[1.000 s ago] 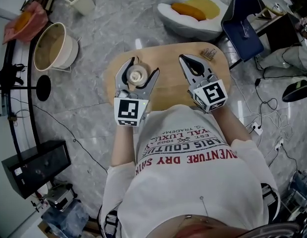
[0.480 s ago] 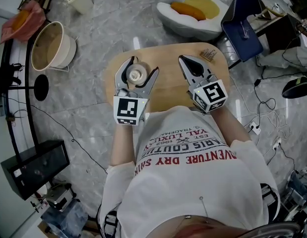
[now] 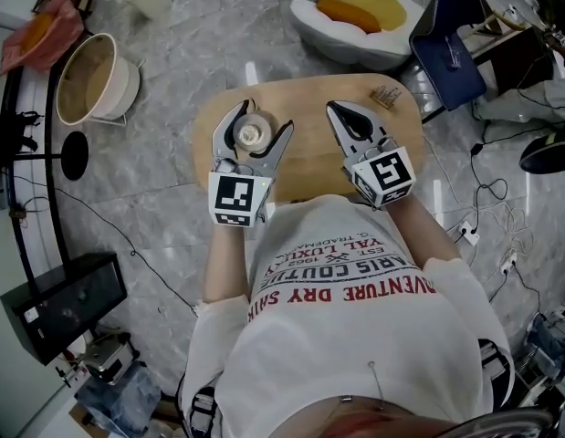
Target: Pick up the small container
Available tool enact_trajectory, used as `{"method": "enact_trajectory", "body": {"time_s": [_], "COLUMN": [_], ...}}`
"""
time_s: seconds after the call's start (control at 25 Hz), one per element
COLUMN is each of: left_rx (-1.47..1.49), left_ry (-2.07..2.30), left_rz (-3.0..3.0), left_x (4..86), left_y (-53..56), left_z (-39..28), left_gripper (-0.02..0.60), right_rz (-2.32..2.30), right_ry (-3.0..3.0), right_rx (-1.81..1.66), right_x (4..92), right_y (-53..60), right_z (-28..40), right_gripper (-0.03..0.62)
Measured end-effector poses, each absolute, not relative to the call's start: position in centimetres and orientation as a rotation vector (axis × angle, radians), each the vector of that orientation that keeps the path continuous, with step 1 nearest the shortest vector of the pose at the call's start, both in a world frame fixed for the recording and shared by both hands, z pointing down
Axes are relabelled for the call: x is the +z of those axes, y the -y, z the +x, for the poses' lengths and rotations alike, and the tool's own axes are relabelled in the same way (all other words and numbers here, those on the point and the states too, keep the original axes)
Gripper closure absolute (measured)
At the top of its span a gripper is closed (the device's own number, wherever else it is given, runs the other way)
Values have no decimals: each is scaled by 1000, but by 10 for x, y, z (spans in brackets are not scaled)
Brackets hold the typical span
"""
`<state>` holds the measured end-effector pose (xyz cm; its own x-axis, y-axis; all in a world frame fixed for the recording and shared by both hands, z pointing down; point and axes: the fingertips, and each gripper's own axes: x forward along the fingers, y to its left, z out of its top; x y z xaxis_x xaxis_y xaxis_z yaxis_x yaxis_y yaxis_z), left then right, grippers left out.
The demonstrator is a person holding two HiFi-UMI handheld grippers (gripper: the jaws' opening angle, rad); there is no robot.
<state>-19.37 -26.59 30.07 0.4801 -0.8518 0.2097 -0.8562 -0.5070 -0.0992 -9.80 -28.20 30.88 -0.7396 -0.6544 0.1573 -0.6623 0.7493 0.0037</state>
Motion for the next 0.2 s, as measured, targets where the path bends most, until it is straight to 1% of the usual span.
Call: {"method": "enact_trajectory", "body": {"time_s": [0.2], "left_rx": [358], "left_ry": [1548], "left_rz": [2671], "left_x": [306], "left_y": [263], "left_z": [-191], "left_gripper": [236], "right_rz": [1044], "right_ry": [2800], "right_rx": [54], "right_x": [308], "right_y": [278], "right_z": [-99], "right_gripper": [588]}}
